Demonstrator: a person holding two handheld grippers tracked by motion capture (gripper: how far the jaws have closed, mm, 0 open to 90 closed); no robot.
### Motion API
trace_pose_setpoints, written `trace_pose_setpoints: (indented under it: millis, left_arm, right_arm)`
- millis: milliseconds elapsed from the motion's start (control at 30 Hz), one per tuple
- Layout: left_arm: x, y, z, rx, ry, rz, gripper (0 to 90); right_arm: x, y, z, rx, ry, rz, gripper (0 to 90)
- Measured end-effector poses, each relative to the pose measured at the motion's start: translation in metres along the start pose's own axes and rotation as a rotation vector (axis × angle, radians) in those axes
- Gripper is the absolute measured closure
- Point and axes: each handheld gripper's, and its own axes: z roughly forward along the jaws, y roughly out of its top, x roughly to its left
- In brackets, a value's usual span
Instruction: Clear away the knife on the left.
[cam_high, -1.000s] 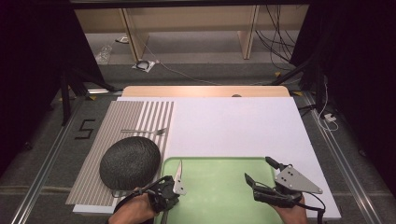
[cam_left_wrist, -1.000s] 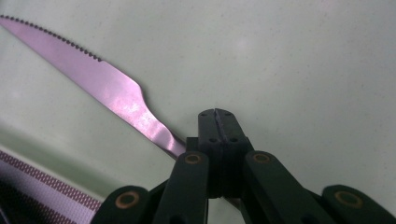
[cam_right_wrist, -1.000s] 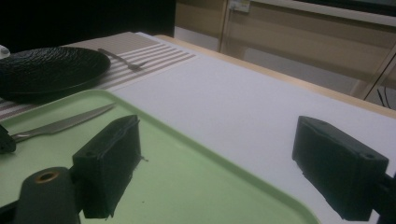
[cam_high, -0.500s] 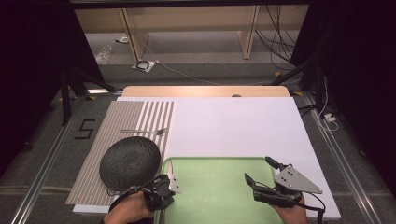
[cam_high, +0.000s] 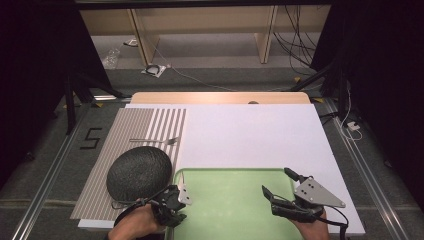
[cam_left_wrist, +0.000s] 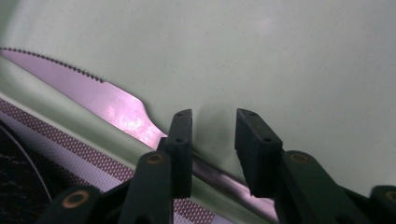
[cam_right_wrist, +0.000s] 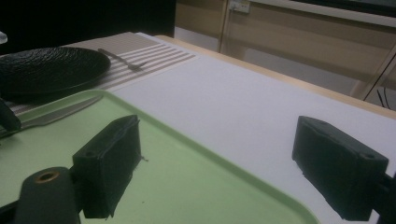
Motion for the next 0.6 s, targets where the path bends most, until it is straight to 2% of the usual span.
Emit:
trace_pose_setpoints:
  millis: [100,267,367,600]
  left_arm:
    - [0.001,0.001,-0.005,-0.027,0.04,-0.02,50.8]
    - [0.006,0.003,-0.015,-0.1,0.098,-0.06,38.2]
    - [0.01,0.003,-0.019,-0.127,0.128,-0.096,29.4]
    - [0.018,0.0,-0.025,-0.165,0.172,-0.133,22.6]
  right_arm:
    - [0.0,0.0,0.0,-0.001,0.0,0.0,16.1]
    - [0.0,0.0,0.0,-0.001,0.0,0.001,16.1]
    - [0.0,0.0,0.0,-0.002,0.0,0.001,16.1]
    - [0.0,0.0,0.0,-0.001,0.002,0.0,16.1]
